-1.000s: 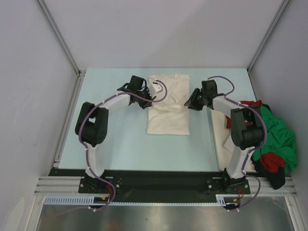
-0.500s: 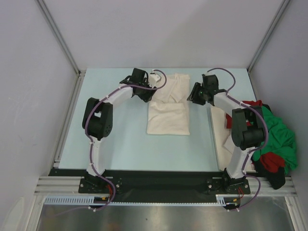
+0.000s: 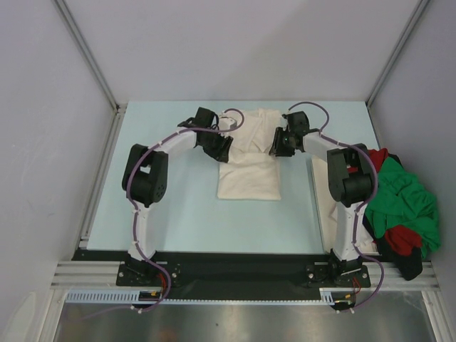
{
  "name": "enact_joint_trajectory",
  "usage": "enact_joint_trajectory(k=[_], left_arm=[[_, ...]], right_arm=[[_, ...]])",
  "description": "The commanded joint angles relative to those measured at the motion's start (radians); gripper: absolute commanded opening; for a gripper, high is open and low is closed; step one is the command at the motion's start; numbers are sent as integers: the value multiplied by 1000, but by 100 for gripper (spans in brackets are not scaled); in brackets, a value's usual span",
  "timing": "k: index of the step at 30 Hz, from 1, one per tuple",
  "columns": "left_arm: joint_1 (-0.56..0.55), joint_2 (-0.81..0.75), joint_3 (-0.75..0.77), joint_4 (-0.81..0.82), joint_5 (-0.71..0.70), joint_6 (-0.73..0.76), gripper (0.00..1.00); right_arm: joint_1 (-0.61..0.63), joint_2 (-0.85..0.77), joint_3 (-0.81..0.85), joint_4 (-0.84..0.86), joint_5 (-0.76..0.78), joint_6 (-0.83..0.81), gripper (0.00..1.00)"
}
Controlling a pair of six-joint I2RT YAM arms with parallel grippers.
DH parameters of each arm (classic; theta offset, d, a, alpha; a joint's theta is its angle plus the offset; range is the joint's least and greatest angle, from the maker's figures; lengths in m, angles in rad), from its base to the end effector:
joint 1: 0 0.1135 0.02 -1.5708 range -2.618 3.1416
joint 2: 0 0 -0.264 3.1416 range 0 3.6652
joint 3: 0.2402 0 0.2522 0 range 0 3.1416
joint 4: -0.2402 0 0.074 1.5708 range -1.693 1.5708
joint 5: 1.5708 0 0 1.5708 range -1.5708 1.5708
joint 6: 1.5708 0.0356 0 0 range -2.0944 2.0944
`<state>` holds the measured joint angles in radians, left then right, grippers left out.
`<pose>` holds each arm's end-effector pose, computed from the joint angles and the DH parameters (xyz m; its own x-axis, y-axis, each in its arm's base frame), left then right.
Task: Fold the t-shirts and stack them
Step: Fold the tshirt
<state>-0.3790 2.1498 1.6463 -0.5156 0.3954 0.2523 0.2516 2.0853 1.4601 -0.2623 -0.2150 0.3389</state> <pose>0.4260 -0.1844 0.1778 -0.6341 0.5005 -0.5894 0.7098 0.6792 -0.1868 0.4362 0.1200 0.1642 -0.8326 0.1214 -0.5404 -0.1027 0.9250 0.3659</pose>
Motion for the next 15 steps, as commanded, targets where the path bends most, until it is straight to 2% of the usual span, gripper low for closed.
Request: enact_joint_trajectory(k=[1, 2, 3, 5, 6, 7, 10, 15], left_arm=[[8, 25, 43, 8, 2, -47, 52], [9, 28, 41, 15, 0, -53, 50], [8, 28, 40, 20, 0, -56, 46], [8, 28, 44, 32, 19, -58, 34], [6, 28, 46, 32, 32, -58, 28], [6, 28, 49, 34, 37, -58, 16], [6, 19, 47, 54, 43, -65, 0], [8, -19, 44, 81, 51, -70, 0]], right_arm=[[3, 27, 54, 2, -24, -5, 36], [3, 32, 54, 5, -23, -3, 34], [5, 35, 54, 8, -18, -3, 28], [2, 35, 49, 9, -15, 5, 18], [0, 32, 42, 12, -21, 9, 6], [-2, 27, 37, 14, -18, 15, 0], [-12, -34, -22, 43, 8, 43, 0], [-28, -181, -154, 110, 91, 92, 0]])
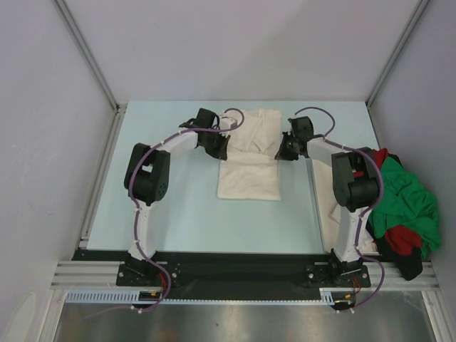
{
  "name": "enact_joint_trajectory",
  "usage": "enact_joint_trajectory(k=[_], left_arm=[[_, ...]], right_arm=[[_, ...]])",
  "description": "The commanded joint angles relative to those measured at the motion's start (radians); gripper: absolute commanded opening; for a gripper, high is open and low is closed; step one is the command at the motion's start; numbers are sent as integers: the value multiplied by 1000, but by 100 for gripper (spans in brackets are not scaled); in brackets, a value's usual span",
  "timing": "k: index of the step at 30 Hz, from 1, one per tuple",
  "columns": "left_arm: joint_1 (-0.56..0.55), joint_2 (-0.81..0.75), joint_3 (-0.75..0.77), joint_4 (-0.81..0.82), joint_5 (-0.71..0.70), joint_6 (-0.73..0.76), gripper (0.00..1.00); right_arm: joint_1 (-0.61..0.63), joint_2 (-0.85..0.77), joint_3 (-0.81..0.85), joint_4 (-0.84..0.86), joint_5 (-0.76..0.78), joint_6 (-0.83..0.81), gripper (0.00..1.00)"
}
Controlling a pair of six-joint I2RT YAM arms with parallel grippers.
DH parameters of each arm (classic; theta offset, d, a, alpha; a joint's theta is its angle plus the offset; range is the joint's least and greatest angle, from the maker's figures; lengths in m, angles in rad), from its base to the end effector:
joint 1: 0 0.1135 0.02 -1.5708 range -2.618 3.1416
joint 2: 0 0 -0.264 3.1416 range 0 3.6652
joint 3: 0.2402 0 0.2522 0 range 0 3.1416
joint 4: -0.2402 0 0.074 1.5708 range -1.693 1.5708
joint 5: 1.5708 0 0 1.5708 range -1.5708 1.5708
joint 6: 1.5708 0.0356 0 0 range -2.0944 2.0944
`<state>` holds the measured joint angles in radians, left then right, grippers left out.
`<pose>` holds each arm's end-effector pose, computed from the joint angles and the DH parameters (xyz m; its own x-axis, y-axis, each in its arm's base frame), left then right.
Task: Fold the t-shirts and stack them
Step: Fold the tshirt
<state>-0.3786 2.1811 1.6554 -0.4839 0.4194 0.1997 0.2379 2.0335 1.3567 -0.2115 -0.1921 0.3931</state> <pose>0.4313 -0.1872 0.1686 -0.6641 0.4592 -0.5900 0.6843 0.6912 -0.2323 0.4212 0.1091 0.1586 -0.8301 0.1856 -0.5259 -0.0329 0.9250 0.3785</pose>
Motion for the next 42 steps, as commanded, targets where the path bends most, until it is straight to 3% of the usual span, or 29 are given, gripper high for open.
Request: enact_joint_trajectory(k=[1, 11, 14, 15, 16, 18, 21, 27, 30, 32, 37, 42], left_arm=[[7, -56, 34, 62, 27, -17, 0], [6, 28, 103, 31, -65, -37, 2], [6, 58, 135, 24, -90, -39, 22], [6, 66, 148, 10, -108, -40, 45], [6, 71, 171, 1, -117, -30, 51], [6, 57, 188, -25, -151, -19, 59], [6, -28, 166, -16, -191, 6, 62], [-31, -297, -132, 77, -209, 110, 62], [-89, -457, -403, 122, -202, 240, 60], [-129, -544, -495, 128, -224, 357, 60], [-281, -638, -724, 197, -329, 550, 62], [-333, -638, -787, 300, -399, 604, 64]], right_arm=[[-15, -163, -77, 76, 74, 42, 0], [-48, -79, -67, 129, 51, 46, 0], [-55, -53, -36, 126, 43, 35, 0], [-55, -41, -7, 115, 42, 26, 15], [-58, -38, 8, 74, 39, 18, 30], [-58, -68, 35, 23, 51, 1, 50], [-54, -183, -7, -26, 111, 3, 55], [23, -415, -257, -112, 155, 59, 55], [104, -510, -373, -153, 157, 96, 55], [147, -559, -448, -164, 143, 118, 55], [190, -590, -536, -114, 144, 179, 56], [207, -569, -579, -20, 125, 204, 56]])
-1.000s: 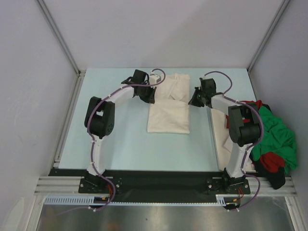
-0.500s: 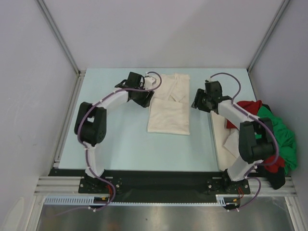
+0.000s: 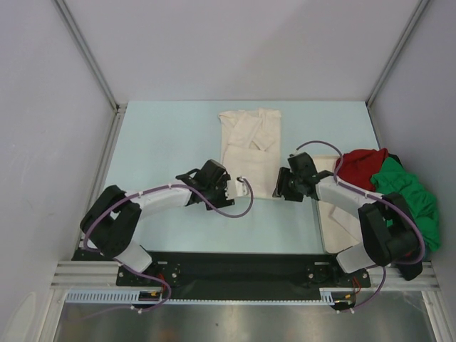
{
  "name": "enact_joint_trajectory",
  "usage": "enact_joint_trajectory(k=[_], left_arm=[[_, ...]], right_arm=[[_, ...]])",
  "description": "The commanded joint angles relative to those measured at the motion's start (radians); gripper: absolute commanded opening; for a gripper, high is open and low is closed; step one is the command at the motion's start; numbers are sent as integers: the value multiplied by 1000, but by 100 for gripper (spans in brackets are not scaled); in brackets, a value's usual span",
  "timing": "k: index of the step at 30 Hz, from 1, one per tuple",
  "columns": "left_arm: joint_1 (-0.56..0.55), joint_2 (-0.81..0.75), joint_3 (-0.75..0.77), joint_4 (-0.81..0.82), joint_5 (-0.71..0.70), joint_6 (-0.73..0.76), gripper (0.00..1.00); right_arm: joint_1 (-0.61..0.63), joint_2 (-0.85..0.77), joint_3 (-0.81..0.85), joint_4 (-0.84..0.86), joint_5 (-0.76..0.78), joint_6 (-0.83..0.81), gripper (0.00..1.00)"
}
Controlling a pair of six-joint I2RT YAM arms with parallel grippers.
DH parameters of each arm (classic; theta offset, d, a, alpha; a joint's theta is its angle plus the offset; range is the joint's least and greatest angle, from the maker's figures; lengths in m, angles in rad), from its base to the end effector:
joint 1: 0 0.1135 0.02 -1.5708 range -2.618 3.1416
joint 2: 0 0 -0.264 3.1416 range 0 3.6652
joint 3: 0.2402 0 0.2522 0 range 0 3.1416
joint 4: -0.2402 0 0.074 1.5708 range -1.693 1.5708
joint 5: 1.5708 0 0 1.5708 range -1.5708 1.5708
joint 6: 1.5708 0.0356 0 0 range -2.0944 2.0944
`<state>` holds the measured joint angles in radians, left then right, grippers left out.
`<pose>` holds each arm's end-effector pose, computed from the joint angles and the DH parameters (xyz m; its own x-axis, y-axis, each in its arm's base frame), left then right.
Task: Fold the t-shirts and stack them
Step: Fold the tshirt
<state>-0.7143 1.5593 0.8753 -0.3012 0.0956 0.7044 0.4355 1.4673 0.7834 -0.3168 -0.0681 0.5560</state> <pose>0.2284 -0.2025 0.1780 -0.0317 0.8807 -0.4727 0.9350 0.1932 0.2973 0.2525 0.1202 0.1756 -0.8880 0.1676 -0.4282 0.0171 0.9426 0.3335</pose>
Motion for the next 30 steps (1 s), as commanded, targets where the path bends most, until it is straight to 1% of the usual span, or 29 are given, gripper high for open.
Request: enact_joint_trajectory(k=[1, 3, 4, 7, 10, 11, 13, 14, 15, 16, 17, 20, 22, 23, 24, 26, 27, 28, 29, 30], left_arm=[[0, -4, -13, 128, -82, 107, 64], [-14, 34, -27, 168, -91, 110, 64], [-19, 45, -30, 180, -121, 110, 63], [-28, 87, -30, 212, -132, 101, 61], [-33, 102, -29, 237, -117, 81, 59], [-34, 105, -26, 240, -112, 76, 56], [-40, 116, -22, 237, -108, 67, 50], [-43, 119, -21, 235, -106, 63, 37], [-45, 120, -19, 232, -103, 52, 29], [-45, 122, -18, 220, -103, 43, 18], [-47, 120, -15, 212, -103, 37, 0], [-53, 101, -2, 147, -65, -5, 0], [-60, 67, -2, 79, -59, -28, 0], [-60, 23, -5, 51, -56, -32, 0], [-60, -8, -15, 25, -54, -39, 0], [-65, -68, -24, -82, -48, -36, 0], [-68, -137, -38, -122, -34, -28, 0], [-71, -169, -44, -201, -25, -22, 0], [-77, -212, -51, -240, -10, -17, 0], [-79, -284, -70, -275, 19, -5, 0]], right_arm=[[9, 5, -10, 94, 1, 41, 56], [9, 34, -15, 110, -4, 45, 56], [9, 42, -24, 119, -7, 47, 55], [0, 71, -38, 151, -27, 55, 51], [-10, 79, -44, 165, -38, 56, 40], [-14, 79, -45, 168, -39, 56, 33], [-17, 65, -50, 166, -41, 56, 26], [-15, 61, -53, 165, -41, 59, 23], [-17, 56, -55, 162, -42, 56, 20], [-17, 45, -55, 159, -44, 53, 13], [-15, 42, -58, 154, -42, 50, 9], [-14, 10, -61, 131, -55, 42, 0], [-4, -13, -52, 76, -77, 22, 0], [14, -50, -49, 47, -78, 16, 0], [26, -67, -46, -12, -81, 12, 0], [49, -114, -49, -79, -104, 7, 0], [78, -172, -53, -143, -113, 12, 0], [92, -203, -64, -175, -121, 18, 0], [112, -234, -70, -207, -127, 31, 0], [136, -301, -72, -276, -136, 45, 0]])
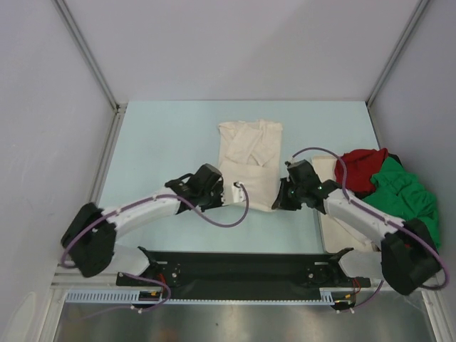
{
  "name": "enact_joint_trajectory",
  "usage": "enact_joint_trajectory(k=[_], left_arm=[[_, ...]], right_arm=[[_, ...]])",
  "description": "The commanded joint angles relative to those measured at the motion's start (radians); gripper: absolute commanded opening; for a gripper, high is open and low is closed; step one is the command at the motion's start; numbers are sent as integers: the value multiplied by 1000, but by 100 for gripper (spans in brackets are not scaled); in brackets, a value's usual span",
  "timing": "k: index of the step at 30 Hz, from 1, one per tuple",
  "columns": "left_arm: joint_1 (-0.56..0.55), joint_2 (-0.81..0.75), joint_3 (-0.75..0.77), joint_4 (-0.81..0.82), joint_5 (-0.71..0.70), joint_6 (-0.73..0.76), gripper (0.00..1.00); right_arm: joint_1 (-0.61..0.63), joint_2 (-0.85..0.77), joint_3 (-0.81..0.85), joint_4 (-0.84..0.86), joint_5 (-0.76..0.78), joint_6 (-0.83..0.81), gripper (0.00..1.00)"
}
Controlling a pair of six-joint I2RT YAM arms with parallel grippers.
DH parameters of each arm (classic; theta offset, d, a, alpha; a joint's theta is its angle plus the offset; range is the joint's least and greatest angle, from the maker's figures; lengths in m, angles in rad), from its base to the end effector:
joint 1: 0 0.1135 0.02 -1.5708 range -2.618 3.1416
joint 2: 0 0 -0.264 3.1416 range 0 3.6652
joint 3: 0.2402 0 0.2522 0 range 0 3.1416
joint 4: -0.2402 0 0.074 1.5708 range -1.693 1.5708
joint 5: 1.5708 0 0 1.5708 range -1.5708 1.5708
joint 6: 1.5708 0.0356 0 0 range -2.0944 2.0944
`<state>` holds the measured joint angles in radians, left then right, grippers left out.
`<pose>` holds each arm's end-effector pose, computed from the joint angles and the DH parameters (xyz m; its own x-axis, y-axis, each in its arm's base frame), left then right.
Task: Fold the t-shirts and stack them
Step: Fold the tshirt
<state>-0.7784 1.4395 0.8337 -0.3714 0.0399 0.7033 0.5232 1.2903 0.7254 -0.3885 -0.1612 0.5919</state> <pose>0.2000 -0.1992 0.1942 0.0139 0.8939 -0.4480 0.9290 0.1543 0.3365 0.2129 0.1294 0.1977 -0.9062 0.1130 -0.4074 -0.0820 0.8983 0.4316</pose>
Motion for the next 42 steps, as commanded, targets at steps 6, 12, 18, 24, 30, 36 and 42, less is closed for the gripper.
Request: enact_joint_trajectory(k=[6, 12, 18, 24, 30, 36, 42], left_arm=[[-15, -389, -55, -428, 213, 30, 0], [22, -446, 62, -475, 215, -42, 0], [221, -202, 235, -356, 236, -71, 0], [332, 120, 508, -320, 235, -87, 0], [366, 384, 789, -359, 210, -111, 0], [384, 590, 969, -357, 180, -140, 0], [384, 706, 1058, -360, 134, -171, 0]], right_arm=[[144, -325, -9, -438, -87, 110, 0], [132, -329, 147, -507, -84, 77, 0], [-150, -64, 313, -350, -146, -113, 0], [-253, 218, 480, -181, -118, -130, 0], [-316, 424, 623, -119, -118, -112, 0], [-353, 553, 704, -72, -118, -95, 0], [-362, 671, 770, -39, -126, -70, 2]])
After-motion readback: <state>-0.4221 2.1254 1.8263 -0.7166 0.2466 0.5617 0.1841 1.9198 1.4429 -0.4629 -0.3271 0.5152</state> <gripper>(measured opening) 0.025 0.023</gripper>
